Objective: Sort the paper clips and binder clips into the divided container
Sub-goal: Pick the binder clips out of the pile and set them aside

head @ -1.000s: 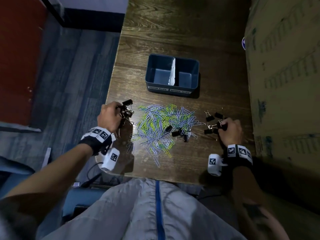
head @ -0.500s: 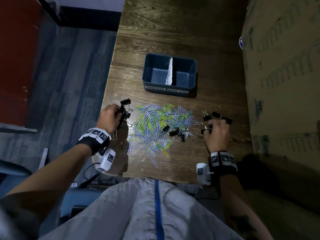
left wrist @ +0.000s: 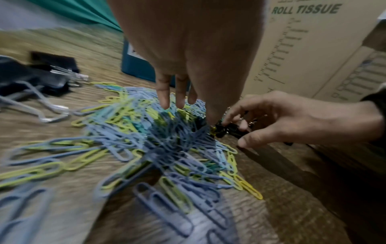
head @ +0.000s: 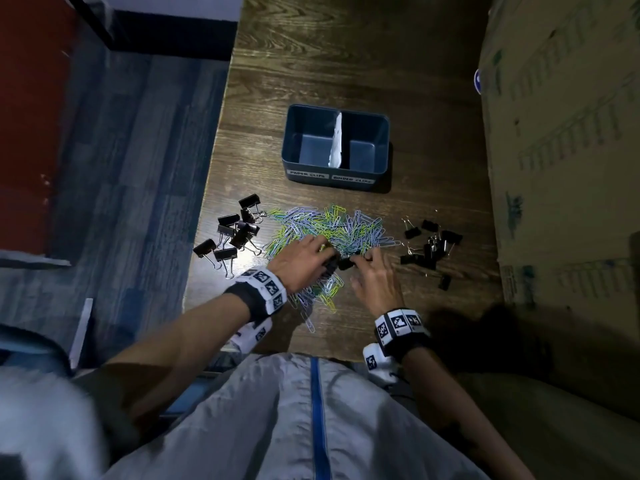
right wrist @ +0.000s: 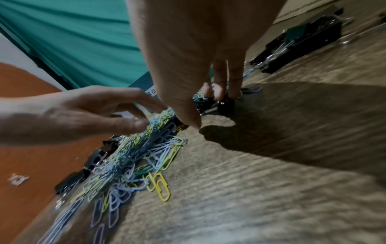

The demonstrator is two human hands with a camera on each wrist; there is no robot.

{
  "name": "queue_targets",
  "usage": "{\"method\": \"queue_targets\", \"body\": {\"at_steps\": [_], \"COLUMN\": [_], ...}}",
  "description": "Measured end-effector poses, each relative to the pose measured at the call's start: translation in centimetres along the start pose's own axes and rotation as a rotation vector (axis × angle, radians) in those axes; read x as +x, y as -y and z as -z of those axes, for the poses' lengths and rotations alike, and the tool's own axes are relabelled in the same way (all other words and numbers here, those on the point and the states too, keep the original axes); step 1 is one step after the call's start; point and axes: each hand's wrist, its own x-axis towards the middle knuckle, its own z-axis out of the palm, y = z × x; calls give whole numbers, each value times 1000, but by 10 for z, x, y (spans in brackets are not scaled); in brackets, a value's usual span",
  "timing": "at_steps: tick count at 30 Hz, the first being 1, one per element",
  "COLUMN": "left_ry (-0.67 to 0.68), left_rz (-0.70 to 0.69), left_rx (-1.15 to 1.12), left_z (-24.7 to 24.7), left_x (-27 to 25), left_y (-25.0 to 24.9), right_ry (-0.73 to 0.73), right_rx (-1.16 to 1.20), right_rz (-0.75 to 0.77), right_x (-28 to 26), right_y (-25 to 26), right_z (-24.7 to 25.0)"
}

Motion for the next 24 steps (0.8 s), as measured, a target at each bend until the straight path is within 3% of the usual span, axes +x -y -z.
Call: {"method": "queue_targets", "body": {"at_steps": [4,11,17,24], "left_ry": [94,138,97,147], "left_rz": [32,33,-20,-51], "left_rx": [40,21,-12,66], "left_z": [-5,-15,-14,-18], "left_x": [15,13,10,4], "left_y": [-18,-25,-25,-17], "right_ry": [-21,-44,-35,-64], "right_rx": [-15,1,52,140], "right_rz": [-30,-289,-331,-331], "right_x": [-9,-22,-14,-11], "right_y": [-9,-17,-13,-9], "right_z": [-1,-9,-12,-10]}}
